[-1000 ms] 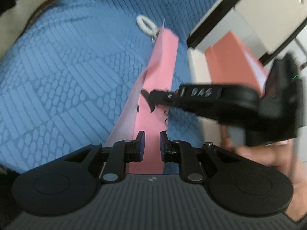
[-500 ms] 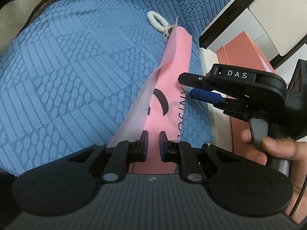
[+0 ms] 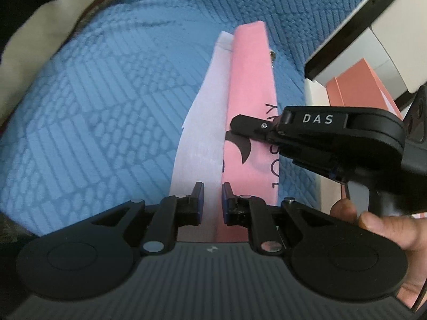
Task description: Organize objects
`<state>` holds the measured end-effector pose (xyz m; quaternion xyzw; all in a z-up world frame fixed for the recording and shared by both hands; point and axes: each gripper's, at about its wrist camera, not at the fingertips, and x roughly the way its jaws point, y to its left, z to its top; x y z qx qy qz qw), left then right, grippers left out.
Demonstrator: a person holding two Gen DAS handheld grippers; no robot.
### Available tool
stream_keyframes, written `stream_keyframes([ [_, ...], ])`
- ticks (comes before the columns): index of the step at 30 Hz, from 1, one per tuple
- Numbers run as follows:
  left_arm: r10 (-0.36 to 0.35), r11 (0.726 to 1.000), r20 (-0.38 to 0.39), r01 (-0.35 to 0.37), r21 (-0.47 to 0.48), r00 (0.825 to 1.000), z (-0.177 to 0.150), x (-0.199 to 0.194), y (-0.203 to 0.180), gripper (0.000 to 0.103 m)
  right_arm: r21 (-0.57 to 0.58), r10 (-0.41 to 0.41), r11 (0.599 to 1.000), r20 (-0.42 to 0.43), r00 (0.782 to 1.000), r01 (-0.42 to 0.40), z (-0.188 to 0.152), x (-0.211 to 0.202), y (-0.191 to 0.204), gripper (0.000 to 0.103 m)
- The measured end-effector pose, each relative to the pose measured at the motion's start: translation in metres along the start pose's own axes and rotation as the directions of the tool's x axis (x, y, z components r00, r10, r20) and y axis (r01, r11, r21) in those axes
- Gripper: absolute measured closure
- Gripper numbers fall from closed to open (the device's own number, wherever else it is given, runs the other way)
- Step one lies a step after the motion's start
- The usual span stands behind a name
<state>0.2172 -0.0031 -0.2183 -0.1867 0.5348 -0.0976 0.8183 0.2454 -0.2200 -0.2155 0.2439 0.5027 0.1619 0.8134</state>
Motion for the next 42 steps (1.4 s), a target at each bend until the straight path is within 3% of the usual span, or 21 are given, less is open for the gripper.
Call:
stream_keyframes([
  [7, 0.014, 1.000, 0.003, -0.014, 0.002, 1.000, -0.001, -0.003, 0.001, 0.086, -0.023, -0.066, 0.998, -0.006, 0.998, 0.066, 0.001, -0.003, -0.003, 0.095],
  [12, -0.016, 1.000, -0.012, 0.016, 0.021, 1.000, -0.005, -0.001, -0.004, 0.086, -0.028, -0.098, 0.995, -0.004, 0.995, 0.098, 0.004, -0.013, -0.013, 0.095],
  [23, -0.001, 0.995, 0.001, 0.001, 0.096, 1.000, -0.012, 0.002, -0.017, 0.086, -0.019, -0.077, 0.997, -0.020, 0.997, 0.076, 0.006, -0.029, -0.019, 0.094],
  [32, -0.003, 0.993, 0.005, 0.003, 0.118, 1.000, -0.009, 0.006, -0.019, 0.086, -0.030, -0.112, 0.993, -0.004, 0.994, 0.112, 0.008, -0.035, -0.021, 0.094],
  [38, -0.055, 0.992, 0.022, 0.052, 0.113, 0.998, -0.010, -0.001, -0.022, 0.086, -0.026, -0.116, 0.993, 0.000, 0.993, 0.116, 0.009, -0.035, -0.022, 0.094],
  [42, -0.149, 0.979, 0.038, 0.142, 0.147, 0.988, -0.010, -0.011, -0.029, 0.082, -0.018, -0.118, 0.993, -0.004, 0.993, 0.118, 0.008, -0.034, -0.024, 0.094],
])
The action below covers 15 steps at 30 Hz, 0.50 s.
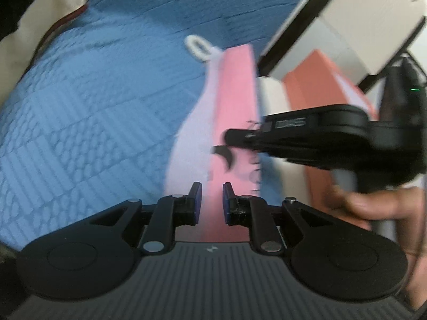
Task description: Organize objects
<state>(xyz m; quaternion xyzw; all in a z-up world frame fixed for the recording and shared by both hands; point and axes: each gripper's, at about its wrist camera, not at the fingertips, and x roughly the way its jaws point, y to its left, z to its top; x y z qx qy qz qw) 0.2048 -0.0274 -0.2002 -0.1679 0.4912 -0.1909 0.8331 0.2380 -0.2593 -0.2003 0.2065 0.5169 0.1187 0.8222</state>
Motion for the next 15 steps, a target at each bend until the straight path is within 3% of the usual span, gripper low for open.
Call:
stream_keyframes([
  [5, -0.039, 0.996, -0.014, 0.040, 0.074, 0.999, -0.005, 0.005, -0.015, 0.061, 0.002, -0.001, 1.000, -0.011, 1.000, 0.001, -0.001, 0.002, -0.002, 0.094],
  [9, -0.018, 0.990, -0.053, 0.025, 0.141, 0.998, -0.012, 0.021, -0.029, 0.060, 0.008, -0.005, 1.000, -0.021, 1.000, 0.005, -0.002, 0.003, -0.004, 0.094],
  [12, 0.057, 0.978, -0.054, -0.045, 0.204, 0.997, -0.015, 0.030, -0.037, 0.061, 0.020, -0.005, 1.000, -0.026, 1.000, 0.006, -0.002, 0.004, -0.007, 0.093],
  [15, 0.069, 0.981, -0.053, -0.058, 0.185, 0.996, -0.015, 0.032, -0.034, 0.063, 0.023, 0.009, 1.000, -0.016, 1.000, -0.009, -0.002, 0.002, -0.008, 0.092],
])
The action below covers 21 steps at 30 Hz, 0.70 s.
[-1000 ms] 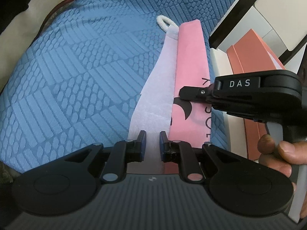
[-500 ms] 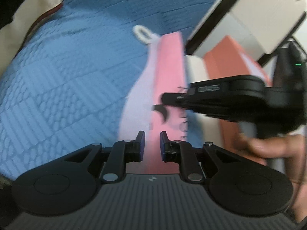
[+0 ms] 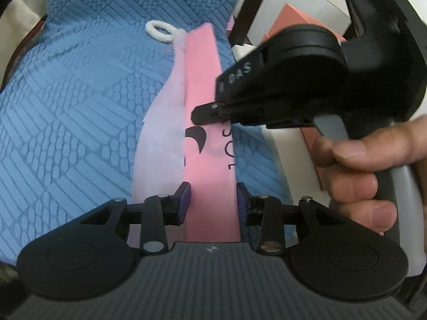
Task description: Organize objects
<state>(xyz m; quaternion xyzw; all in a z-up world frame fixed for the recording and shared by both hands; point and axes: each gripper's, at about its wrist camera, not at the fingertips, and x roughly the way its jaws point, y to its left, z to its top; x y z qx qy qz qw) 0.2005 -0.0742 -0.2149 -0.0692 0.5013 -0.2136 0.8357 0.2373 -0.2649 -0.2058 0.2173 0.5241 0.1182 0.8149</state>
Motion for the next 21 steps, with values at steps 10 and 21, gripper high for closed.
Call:
stream_keyframes([
  [10, -0.048, 0.980, 0.010, 0.049, -0.192, 0.999, 0.007, -0.010, 0.036, 0.091, -0.021, 0.119, 0.993, 0.118, 0.986, -0.117, 0.007, -0.023, 0.007, 0.083],
  [21, -0.051, 0.951, -0.035, 0.038, -0.306, 0.998, 0.011, -0.003, 0.058, 0.093, -0.098, 0.091, 0.991, 0.001, 0.996, -0.090, -0.003, 0.015, 0.026, 0.084],
])
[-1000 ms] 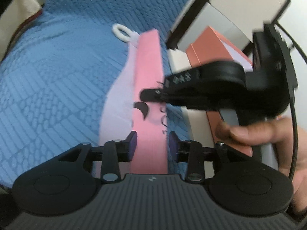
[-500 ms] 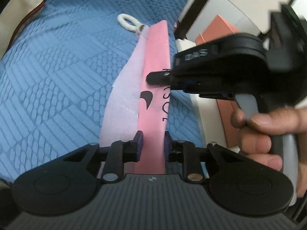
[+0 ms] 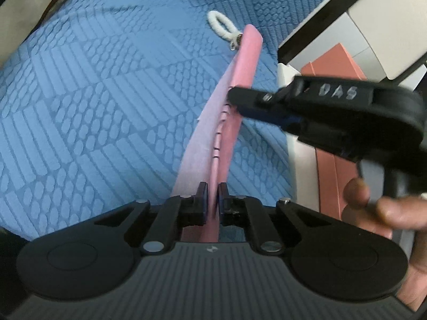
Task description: Organize objects
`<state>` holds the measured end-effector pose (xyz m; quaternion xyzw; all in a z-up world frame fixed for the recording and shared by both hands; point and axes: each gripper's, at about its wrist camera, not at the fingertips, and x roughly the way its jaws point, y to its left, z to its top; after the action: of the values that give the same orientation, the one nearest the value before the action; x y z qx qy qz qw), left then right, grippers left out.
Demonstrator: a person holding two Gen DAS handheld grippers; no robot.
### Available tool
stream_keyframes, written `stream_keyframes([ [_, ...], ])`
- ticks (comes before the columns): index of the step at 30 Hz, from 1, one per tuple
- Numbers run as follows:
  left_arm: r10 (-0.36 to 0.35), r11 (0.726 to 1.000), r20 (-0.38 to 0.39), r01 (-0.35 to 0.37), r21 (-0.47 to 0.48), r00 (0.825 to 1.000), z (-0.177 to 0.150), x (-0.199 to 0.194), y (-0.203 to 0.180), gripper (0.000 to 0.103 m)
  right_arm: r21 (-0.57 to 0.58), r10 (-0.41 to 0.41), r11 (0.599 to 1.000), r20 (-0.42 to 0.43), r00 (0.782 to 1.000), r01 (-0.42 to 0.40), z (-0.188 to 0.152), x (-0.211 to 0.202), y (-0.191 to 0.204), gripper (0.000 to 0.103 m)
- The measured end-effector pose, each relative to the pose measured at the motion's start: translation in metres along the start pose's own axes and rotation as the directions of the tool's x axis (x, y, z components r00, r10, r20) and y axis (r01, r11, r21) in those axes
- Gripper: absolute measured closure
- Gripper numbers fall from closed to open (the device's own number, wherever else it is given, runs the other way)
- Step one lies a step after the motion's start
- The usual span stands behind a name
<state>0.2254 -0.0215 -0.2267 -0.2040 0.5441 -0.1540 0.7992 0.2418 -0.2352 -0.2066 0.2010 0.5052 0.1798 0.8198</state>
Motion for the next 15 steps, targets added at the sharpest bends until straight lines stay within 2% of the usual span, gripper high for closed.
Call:
stream_keyframes([
  [4, -0.006, 0.999, -0.013, 0.006, -0.042, 1.000, 0.005, 0.000, 0.008, 0.092, -0.008, -0.017, 1.000, -0.023, 1.000, 0.017, -0.002, 0.009, 0.000, 0.088],
  [8, 0.003, 0.998, 0.007, -0.003, -0.058, 1.000, 0.011, -0.008, 0.011, 0.086, -0.020, -0.027, 0.999, -0.032, 0.999, 0.026, -0.004, 0.013, 0.001, 0.089],
  [13, 0.044, 0.999, 0.067, -0.044, -0.011, 0.997, 0.014, -0.026, 0.007, 0.086, -0.025, -0.027, 0.999, -0.028, 0.999, 0.027, -0.004, 0.013, 0.002, 0.090],
  [15, 0.025, 1.000, 0.083, -0.024, -0.007, 0.996, 0.016, -0.029, 0.007, 0.086, -0.024, -0.027, 0.999, -0.027, 0.999, 0.026, -0.005, 0.013, 0.002, 0.090],
])
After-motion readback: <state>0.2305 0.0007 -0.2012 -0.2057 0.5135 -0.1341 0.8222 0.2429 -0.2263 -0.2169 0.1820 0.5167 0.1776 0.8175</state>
